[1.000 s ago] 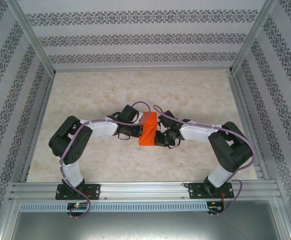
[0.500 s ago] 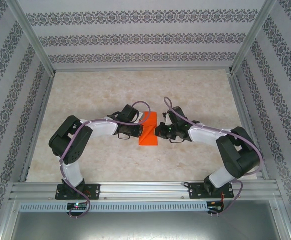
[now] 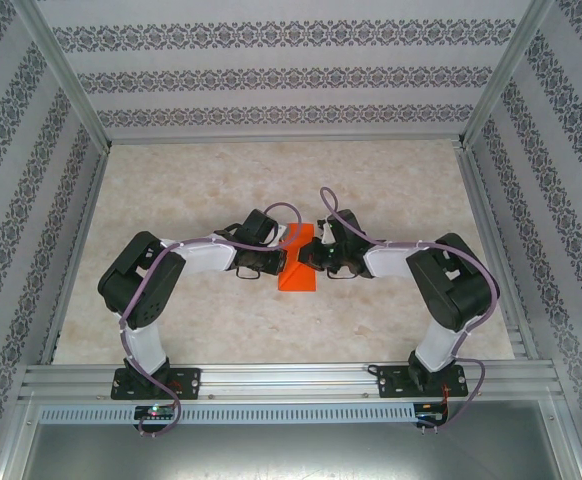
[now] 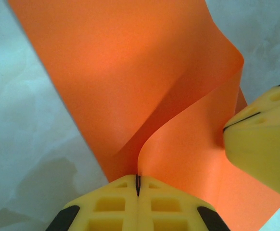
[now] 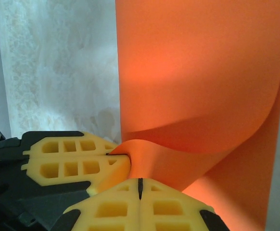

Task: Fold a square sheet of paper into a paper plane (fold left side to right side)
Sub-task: Fold the triangle a second time at the center of the table.

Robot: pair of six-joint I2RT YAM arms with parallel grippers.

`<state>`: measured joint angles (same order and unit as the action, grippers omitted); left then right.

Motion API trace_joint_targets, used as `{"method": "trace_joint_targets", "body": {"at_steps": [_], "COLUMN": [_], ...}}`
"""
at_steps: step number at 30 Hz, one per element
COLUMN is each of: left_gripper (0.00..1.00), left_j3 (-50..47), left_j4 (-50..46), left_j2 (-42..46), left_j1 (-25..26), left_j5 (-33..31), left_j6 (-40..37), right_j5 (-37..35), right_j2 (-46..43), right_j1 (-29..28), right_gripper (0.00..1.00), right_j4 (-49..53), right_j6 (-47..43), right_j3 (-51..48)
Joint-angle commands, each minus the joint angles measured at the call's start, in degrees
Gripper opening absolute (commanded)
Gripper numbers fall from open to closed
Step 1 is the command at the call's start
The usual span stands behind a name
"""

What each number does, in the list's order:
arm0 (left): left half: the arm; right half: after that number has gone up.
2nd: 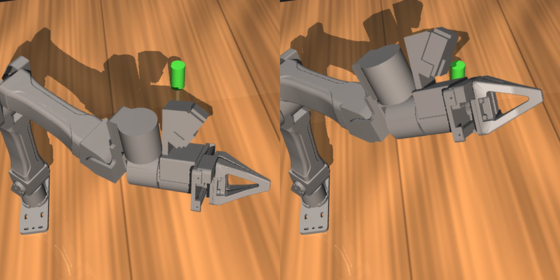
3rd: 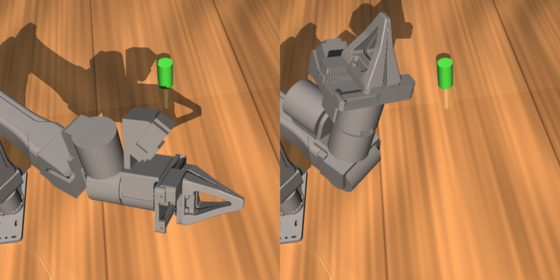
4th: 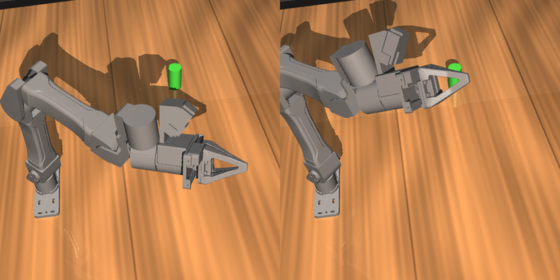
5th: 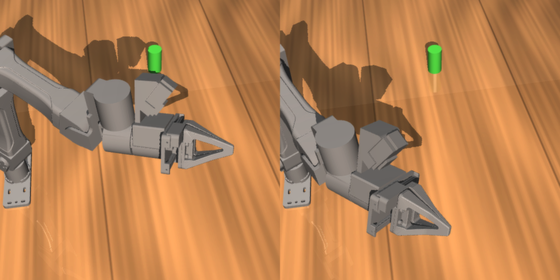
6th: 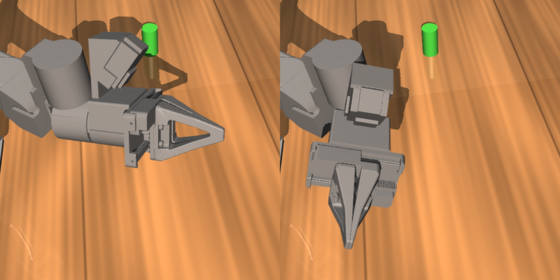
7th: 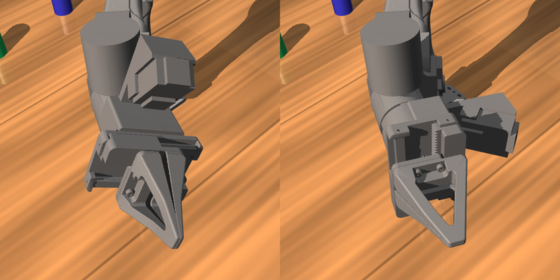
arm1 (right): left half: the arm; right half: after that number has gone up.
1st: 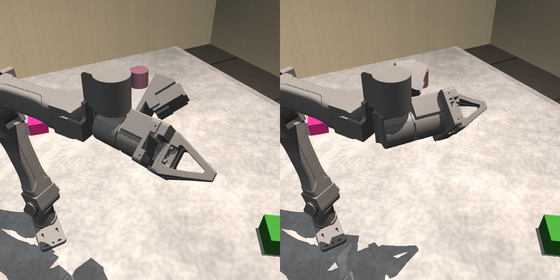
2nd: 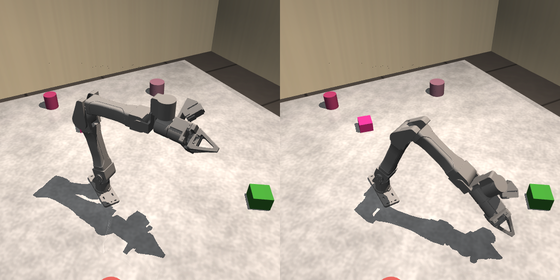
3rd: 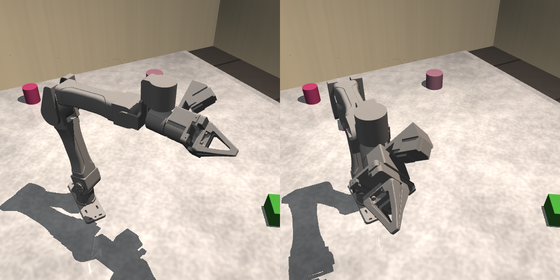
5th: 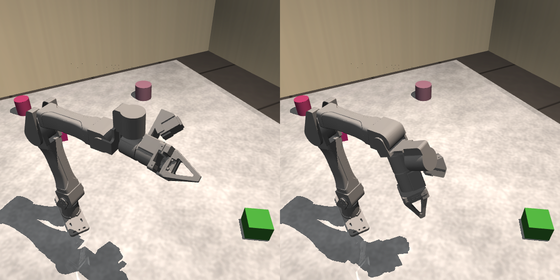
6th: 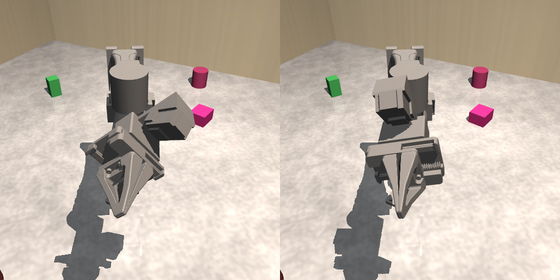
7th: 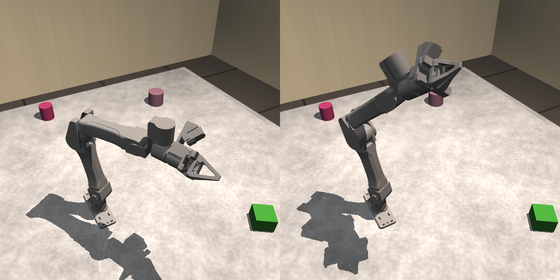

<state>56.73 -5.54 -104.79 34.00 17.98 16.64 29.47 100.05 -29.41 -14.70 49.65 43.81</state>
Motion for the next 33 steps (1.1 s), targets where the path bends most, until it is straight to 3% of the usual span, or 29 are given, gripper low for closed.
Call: {"method": "trace_joint_targets", "body": {"at_steps": [1, 33], "left_gripper": [0.00, 0.00], "left_j3": [0.5, 1.1], "left_j4": [-2.0, -3.3], "left_j2": [-1.4, -1.4], "left_j1": [-0.8, -0.7], "left_j5": [0.1, -0.3], "left_j6": [-1.6, -2.1], "right_j5": [1.4, -2.8], "right_j2": [1.2, 5.7], "right_j1": [-0.8, -1.6], "right_gripper": [0.00, 0.00], "right_j4": [-2.9, 4.8], "right_j6": [0.5, -5.6], "right_j3": [1.7, 3.3]}}
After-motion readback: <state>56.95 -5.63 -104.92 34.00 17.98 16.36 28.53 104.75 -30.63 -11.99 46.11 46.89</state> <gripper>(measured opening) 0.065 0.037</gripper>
